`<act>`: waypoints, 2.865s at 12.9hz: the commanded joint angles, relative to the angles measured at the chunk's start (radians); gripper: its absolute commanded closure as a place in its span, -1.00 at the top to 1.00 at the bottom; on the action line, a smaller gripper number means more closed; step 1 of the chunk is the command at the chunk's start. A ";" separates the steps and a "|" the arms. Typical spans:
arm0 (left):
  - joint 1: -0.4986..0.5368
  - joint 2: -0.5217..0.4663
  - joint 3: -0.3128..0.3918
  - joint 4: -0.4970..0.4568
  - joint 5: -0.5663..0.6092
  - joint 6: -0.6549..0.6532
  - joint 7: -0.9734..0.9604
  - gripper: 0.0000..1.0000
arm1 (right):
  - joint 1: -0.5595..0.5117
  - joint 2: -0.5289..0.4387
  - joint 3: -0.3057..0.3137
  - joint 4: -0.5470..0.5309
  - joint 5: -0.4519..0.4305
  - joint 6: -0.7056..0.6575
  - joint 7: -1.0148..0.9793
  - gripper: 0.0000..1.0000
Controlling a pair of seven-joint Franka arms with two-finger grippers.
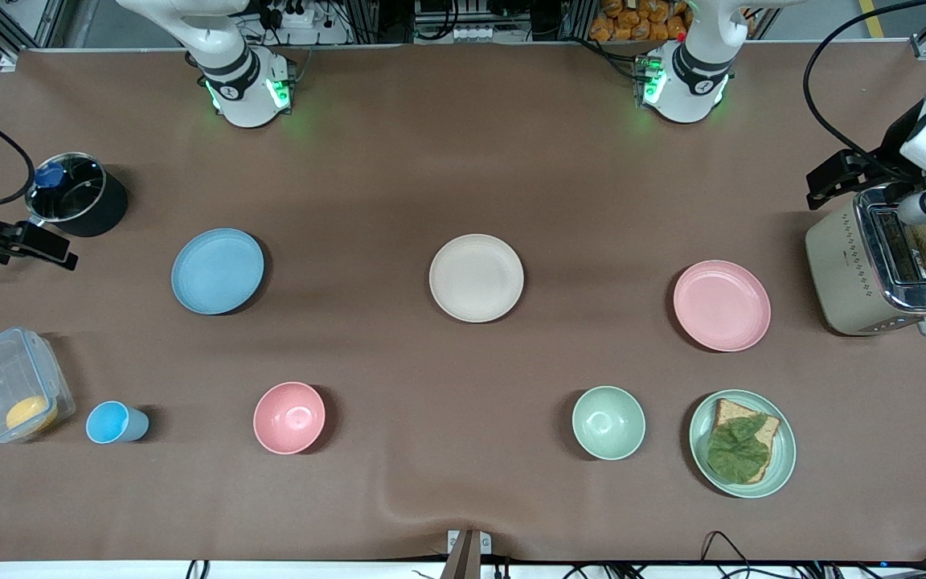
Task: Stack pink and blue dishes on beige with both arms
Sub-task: 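Move the left gripper down to the pink plate's rim, then reach the right gripper to the blue plate's rim while the left gripper grips pink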
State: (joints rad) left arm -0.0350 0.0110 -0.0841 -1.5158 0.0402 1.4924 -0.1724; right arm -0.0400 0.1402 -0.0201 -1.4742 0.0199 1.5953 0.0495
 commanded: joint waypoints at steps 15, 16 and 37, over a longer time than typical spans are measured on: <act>0.139 0.108 0.014 -0.498 -0.011 0.567 0.027 1.00 | -0.093 0.050 0.015 -0.061 0.014 -0.068 -0.022 1.00; 0.144 0.128 0.015 -0.542 -0.011 0.636 0.027 1.00 | -0.100 0.050 0.015 -0.107 0.015 -0.036 -0.040 1.00; 0.302 0.431 0.004 -0.570 -0.025 0.829 0.125 -0.30 | -0.156 0.292 0.020 -0.666 0.017 0.672 -0.454 1.00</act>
State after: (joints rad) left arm 0.2327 0.4309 -0.0660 -2.0994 0.0401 2.3154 -0.0894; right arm -0.1911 0.4205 -0.0140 -2.1461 0.0201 2.2693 -0.3721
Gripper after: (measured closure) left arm 0.581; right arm 0.000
